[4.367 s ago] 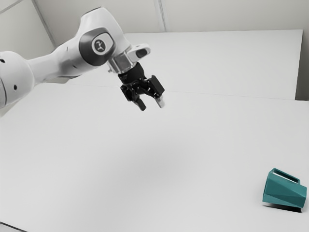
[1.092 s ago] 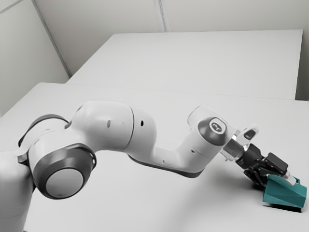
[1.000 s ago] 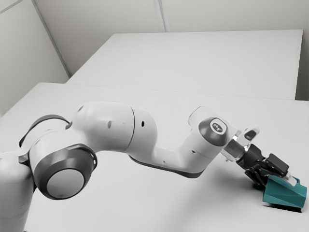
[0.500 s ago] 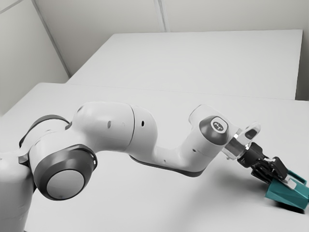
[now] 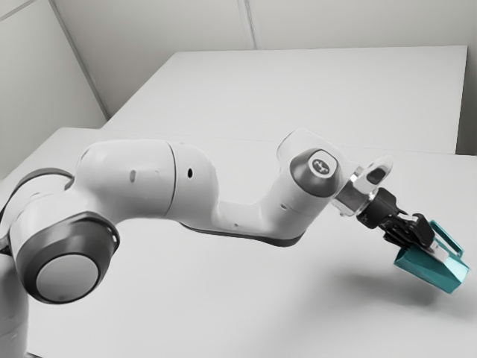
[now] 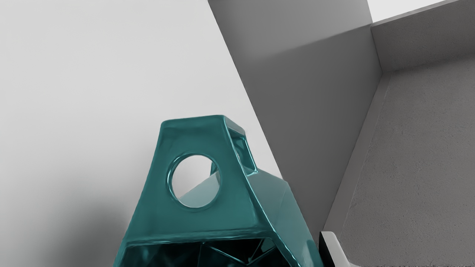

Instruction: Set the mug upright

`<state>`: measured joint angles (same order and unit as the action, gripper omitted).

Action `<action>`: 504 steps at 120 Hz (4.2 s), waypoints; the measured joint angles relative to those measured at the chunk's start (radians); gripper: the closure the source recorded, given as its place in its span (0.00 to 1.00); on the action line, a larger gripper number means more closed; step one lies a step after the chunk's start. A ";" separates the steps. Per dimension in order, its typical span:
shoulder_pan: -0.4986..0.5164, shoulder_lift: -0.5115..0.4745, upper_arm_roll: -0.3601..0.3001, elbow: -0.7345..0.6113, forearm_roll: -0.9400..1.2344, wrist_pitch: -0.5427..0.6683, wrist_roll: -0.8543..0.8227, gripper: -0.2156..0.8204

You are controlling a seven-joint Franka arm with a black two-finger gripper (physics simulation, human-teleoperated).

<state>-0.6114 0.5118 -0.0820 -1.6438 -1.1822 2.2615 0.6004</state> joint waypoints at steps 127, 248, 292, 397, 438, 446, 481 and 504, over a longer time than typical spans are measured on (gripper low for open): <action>0.361 -0.437 -0.004 -0.323 1.026 -0.279 -0.397 0.96; 0.475 -0.525 -0.004 -0.624 1.322 0.015 -0.649 0.96; 0.449 -0.489 0.001 -0.637 1.327 0.087 -0.692 0.96; 0.449 -0.547 -0.023 -0.500 1.204 -0.004 -0.690 0.36; 0.460 -0.514 -0.016 -0.259 1.145 -0.295 -0.683 0.26; 0.463 -0.505 -0.010 -0.220 1.142 -0.343 -0.681 0.25; 0.504 -0.486 0.005 -0.057 1.150 -0.526 -0.679 0.23; 0.541 -0.486 0.011 0.017 1.155 -0.617 -0.678 0.23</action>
<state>-0.0700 0.0261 -0.0711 -1.6265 -0.0273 1.6446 -0.0776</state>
